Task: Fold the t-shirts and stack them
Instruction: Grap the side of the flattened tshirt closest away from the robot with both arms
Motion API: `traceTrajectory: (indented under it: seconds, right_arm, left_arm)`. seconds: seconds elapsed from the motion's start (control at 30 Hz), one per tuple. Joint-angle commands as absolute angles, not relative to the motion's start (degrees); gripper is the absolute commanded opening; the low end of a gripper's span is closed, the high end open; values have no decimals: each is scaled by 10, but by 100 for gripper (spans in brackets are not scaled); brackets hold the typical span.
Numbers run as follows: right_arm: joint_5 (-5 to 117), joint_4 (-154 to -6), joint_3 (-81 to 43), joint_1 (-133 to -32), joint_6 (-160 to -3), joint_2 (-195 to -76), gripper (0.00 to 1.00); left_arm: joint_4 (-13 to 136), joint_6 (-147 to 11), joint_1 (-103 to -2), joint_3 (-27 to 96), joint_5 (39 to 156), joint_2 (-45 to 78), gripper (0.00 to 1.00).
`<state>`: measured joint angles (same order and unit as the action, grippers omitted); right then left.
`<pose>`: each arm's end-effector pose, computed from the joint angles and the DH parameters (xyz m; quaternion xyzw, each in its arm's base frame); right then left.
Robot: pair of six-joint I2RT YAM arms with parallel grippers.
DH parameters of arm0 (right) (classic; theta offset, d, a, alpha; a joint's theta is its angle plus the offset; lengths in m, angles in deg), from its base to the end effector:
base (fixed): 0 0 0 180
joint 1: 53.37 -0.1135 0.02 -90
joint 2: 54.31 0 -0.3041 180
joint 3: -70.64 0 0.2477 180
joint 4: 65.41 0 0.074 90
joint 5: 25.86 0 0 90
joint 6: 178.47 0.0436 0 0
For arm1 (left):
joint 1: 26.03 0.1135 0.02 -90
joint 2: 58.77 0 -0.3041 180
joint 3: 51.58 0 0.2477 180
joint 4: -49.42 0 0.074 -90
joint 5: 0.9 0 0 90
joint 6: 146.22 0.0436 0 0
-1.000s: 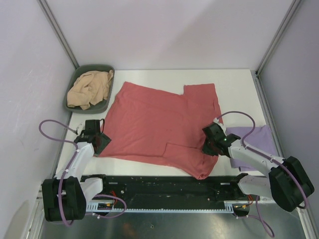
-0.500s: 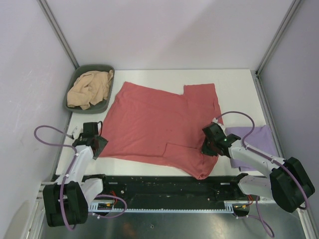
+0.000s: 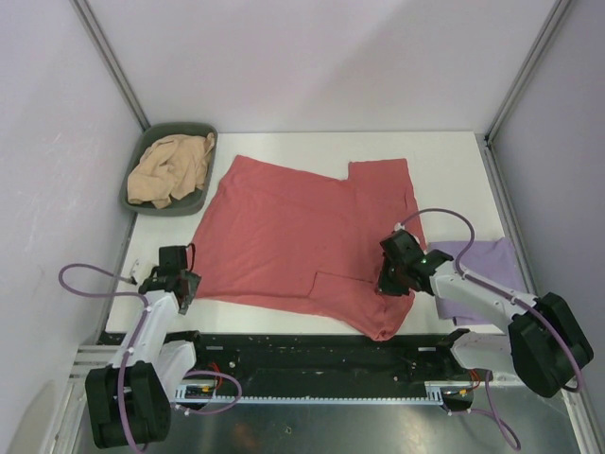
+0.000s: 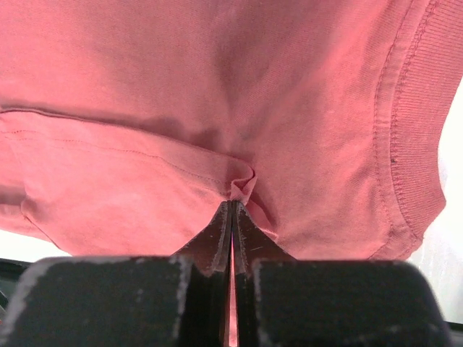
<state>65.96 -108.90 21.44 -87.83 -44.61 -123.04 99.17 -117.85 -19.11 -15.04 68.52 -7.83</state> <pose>0.1628 0.1100 0.2093 0.0834 0.9687 0.1353 0.1906 0.1156 0.0295 0.1847 -0.5731 0.7700 0.0535 0.2755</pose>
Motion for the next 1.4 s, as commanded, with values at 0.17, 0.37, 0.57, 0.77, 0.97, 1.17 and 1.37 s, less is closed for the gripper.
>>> traceTrajectory:
  seconds: [0.17,0.37,0.57,0.77,0.97,1.17,1.37]
  right_arm:
    - [649,-1131,163,-868,-482,-1264,0]
    - [648,-1142,144,-865,-480,-1273,0]
    - [634,-1154,135,-865,-480,-1275,0]
    - [635,-1165,134,-862,-489,-1262,0]
    - [634,-1167,133,-859,-494,-1245,0]
    - [635,-1175,122,-854,-503,-1235,0]
    - [641,-1184,111,-852,-502,-1216,0]
  left_arm:
    - [986,-1196,-186,-137,586,-74,60]
    - [987,-1207,-182,-134,568,-72,60]
    - [981,-1216,-171,-127,568,-52,58]
    - [973,-1221,-170,-123,565,-28,50]
    - [962,-1228,-170,-106,564,7,43]
    - [961,-1229,-170,-95,566,28,30]
    - [960,-1219,-170,-88,561,29,9]
